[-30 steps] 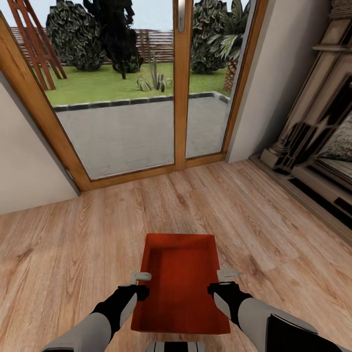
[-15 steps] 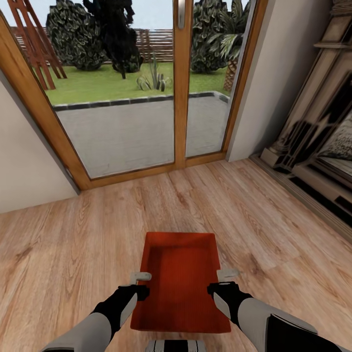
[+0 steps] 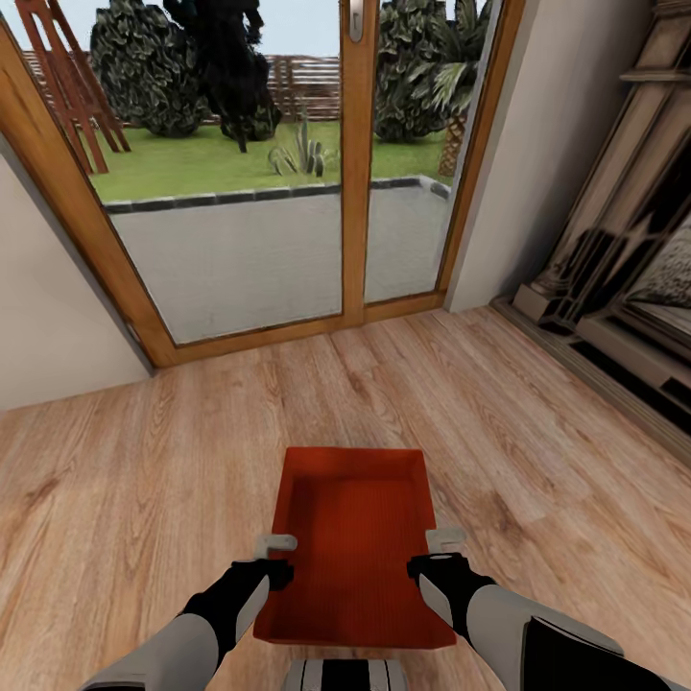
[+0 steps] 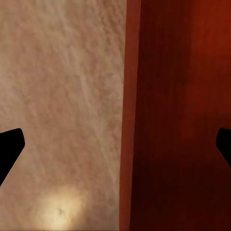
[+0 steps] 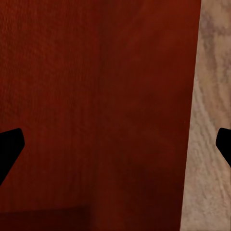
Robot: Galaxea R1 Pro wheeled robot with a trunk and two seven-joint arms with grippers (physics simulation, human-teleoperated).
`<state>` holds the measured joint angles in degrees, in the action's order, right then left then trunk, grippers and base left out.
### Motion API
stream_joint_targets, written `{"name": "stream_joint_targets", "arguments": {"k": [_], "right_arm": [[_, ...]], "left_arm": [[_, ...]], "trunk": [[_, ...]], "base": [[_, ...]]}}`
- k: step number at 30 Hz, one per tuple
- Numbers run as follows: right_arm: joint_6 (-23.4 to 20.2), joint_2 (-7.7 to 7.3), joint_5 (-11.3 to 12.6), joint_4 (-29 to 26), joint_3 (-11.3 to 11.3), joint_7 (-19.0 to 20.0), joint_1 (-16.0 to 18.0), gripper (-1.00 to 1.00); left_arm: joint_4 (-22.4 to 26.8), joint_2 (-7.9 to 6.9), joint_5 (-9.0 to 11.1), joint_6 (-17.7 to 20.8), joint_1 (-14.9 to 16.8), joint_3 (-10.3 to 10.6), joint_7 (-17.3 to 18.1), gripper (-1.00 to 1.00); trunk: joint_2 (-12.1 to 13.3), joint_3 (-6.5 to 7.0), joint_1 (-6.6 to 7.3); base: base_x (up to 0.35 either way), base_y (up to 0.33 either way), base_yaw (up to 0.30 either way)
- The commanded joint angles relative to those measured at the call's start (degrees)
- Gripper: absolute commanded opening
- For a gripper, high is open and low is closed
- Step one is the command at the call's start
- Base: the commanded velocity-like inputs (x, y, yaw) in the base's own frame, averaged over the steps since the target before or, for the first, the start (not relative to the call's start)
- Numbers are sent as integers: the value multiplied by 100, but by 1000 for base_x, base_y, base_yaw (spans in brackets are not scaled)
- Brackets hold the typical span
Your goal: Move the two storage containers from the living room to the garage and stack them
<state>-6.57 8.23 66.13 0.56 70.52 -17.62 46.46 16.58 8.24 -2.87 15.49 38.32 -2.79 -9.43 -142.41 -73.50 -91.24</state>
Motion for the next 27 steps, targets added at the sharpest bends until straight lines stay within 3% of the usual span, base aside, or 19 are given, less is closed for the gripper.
{"name": "stream_joint_targets", "arguments": {"k": [1,27], "right_arm": [[-29,4,23,5,49,-13,4,100],[-43,-20,37,5,39,84,4,100]], "left_arm": [[11,6,-29,33,0,-28,-6,100],[11,8,-29,25,0,-28,-6,100]], "trunk": [[-43,-22,-21],[-85,-63,-46]], "base": [[0,0,0],[0,0,0]]}}
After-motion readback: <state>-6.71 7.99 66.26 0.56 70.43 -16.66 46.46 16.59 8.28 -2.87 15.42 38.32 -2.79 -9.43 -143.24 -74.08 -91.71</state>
